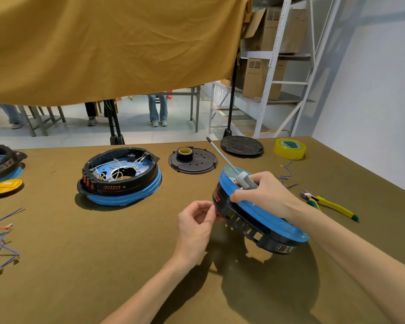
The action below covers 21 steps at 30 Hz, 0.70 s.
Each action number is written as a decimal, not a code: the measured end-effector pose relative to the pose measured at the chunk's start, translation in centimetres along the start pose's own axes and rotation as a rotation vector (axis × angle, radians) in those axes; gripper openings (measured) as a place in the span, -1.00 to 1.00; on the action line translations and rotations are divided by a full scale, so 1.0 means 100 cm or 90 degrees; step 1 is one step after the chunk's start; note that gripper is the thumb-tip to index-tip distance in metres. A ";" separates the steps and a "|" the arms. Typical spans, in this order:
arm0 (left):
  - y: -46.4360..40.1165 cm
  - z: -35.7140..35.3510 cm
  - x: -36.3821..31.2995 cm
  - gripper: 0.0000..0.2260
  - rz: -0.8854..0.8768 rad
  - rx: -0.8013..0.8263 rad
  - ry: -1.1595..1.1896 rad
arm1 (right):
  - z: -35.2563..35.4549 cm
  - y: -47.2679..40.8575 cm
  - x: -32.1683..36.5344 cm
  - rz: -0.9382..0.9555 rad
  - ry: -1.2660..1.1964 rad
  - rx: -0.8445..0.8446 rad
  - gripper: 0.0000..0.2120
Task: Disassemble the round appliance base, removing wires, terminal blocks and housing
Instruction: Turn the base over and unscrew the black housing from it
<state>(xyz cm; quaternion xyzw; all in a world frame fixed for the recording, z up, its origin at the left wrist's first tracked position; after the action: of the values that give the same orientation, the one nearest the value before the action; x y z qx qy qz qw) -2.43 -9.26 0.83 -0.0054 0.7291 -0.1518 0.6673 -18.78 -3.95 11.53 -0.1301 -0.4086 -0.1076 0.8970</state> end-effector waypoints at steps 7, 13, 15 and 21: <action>-0.001 0.003 0.001 -0.88 0.041 -0.035 0.067 | 0.001 -0.002 0.005 -0.003 -0.026 -0.001 -0.69; 0.002 0.000 0.003 -0.89 0.108 0.012 0.112 | 0.000 -0.002 0.003 -0.013 -0.011 -0.009 -0.57; 0.004 0.000 0.000 -0.89 0.096 0.036 0.104 | 0.000 -0.001 0.003 -0.015 -0.008 -0.008 -0.61; 0.002 0.001 -0.001 -0.87 0.098 0.066 0.107 | -0.001 0.003 0.005 0.000 0.007 0.019 -0.57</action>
<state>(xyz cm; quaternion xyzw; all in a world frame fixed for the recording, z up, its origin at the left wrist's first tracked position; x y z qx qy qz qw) -2.32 -9.09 0.87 0.0980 0.7718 -0.1376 0.6129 -18.28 -3.77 11.81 -0.1161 -0.4055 -0.1024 0.9009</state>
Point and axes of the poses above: each hand's wrist, its own y-axis away from the middle knuckle, its own z-axis out of the back of the hand, x = y × z, the point moved 8 cm from there along -y, towards the middle knuckle, and after that the axes turned 6 degrees about -x, right-handed, at the moved point
